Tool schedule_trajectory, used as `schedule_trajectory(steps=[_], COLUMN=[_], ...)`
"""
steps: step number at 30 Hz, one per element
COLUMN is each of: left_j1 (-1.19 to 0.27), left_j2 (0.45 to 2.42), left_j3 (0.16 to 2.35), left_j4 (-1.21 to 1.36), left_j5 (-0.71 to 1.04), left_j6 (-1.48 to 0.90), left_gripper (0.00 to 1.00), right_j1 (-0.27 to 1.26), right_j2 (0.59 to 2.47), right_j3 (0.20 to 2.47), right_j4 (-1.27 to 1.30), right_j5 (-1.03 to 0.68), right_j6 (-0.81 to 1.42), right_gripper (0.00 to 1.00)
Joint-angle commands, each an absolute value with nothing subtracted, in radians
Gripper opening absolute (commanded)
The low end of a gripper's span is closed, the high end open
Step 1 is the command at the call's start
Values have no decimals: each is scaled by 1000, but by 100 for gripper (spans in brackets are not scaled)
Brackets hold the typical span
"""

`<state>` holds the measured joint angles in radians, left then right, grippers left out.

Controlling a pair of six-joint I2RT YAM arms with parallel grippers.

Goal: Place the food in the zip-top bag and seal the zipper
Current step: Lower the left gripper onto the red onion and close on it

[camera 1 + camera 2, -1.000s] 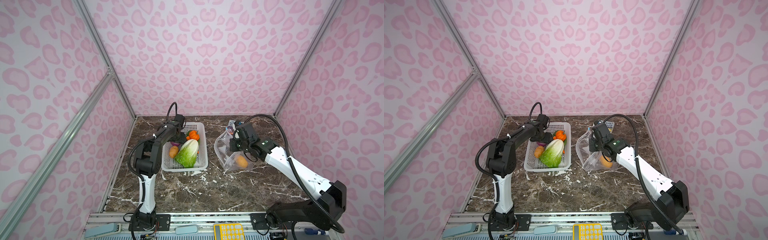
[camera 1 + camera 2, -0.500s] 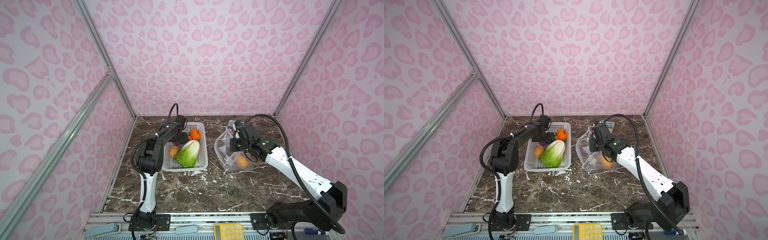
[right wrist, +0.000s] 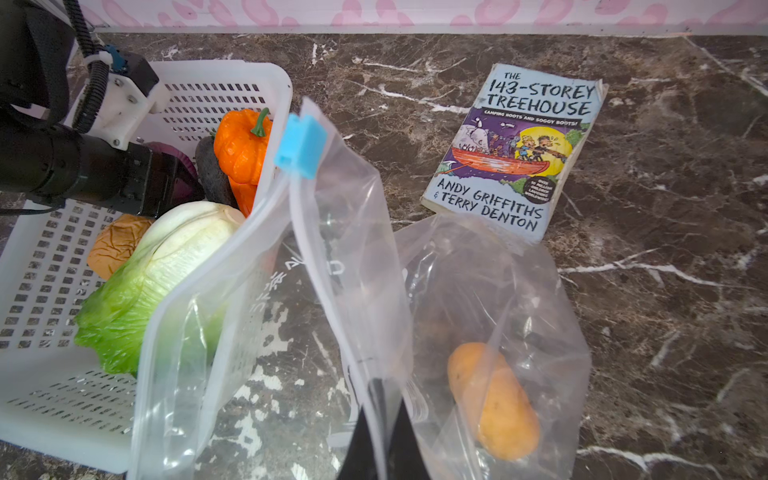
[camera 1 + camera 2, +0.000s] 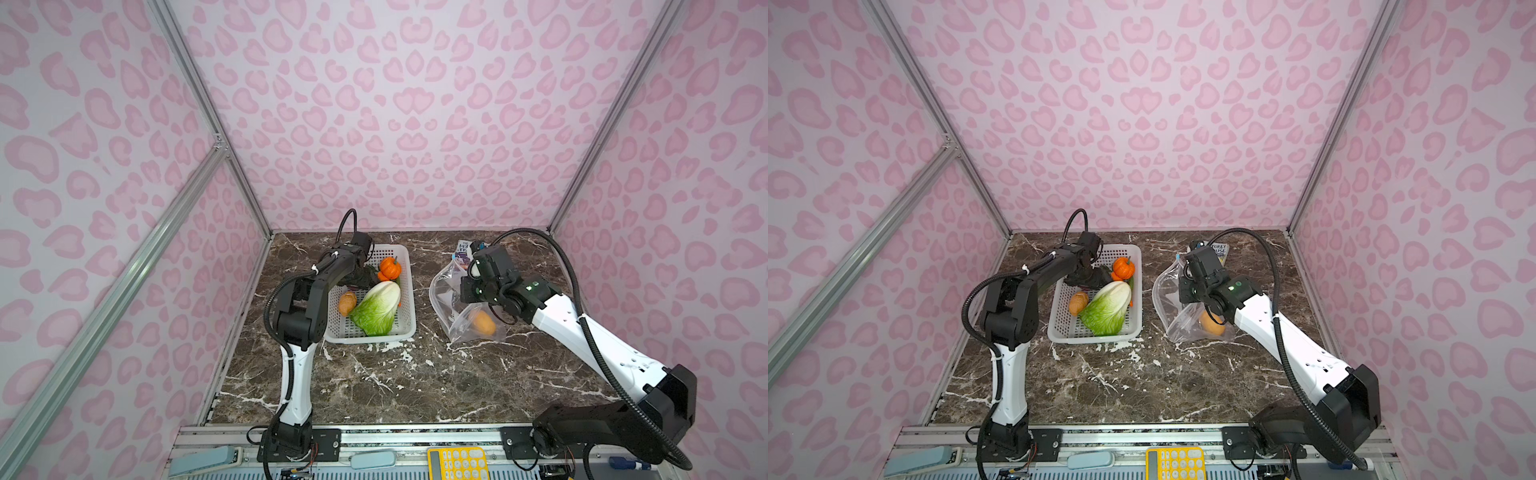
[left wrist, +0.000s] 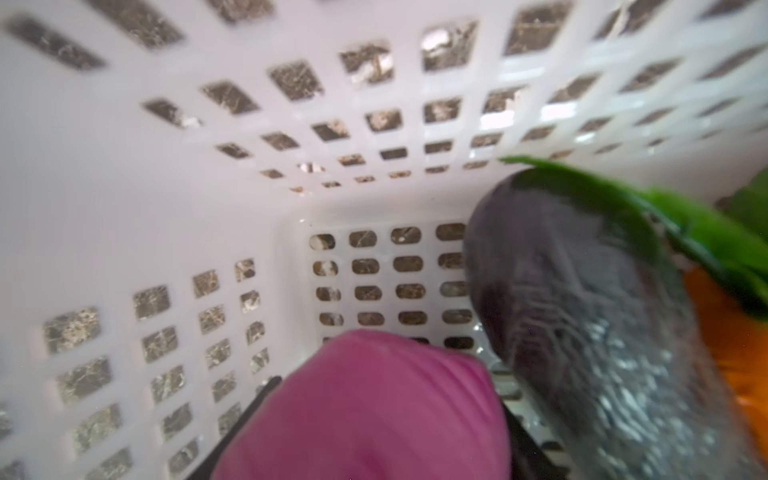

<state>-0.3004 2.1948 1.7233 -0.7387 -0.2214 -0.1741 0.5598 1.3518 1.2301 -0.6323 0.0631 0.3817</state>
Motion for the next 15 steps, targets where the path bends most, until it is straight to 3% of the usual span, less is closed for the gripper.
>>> schedule_trajectory(steps=[1, 15], left_j1=[-301, -302], left_j2=[2162, 2018], left_j3=[1717, 1653], left_j4=[-753, -751], left_j5=[-246, -253], left_j6=[-167, -182], left_gripper=[52, 51], right_j1=[560, 559], right_j2=[1351, 1347], right_j3=[1221, 1222], right_j4=[-620, -605], right_j5=[76, 64], right_j6=[385, 382], right_gripper=[0, 0])
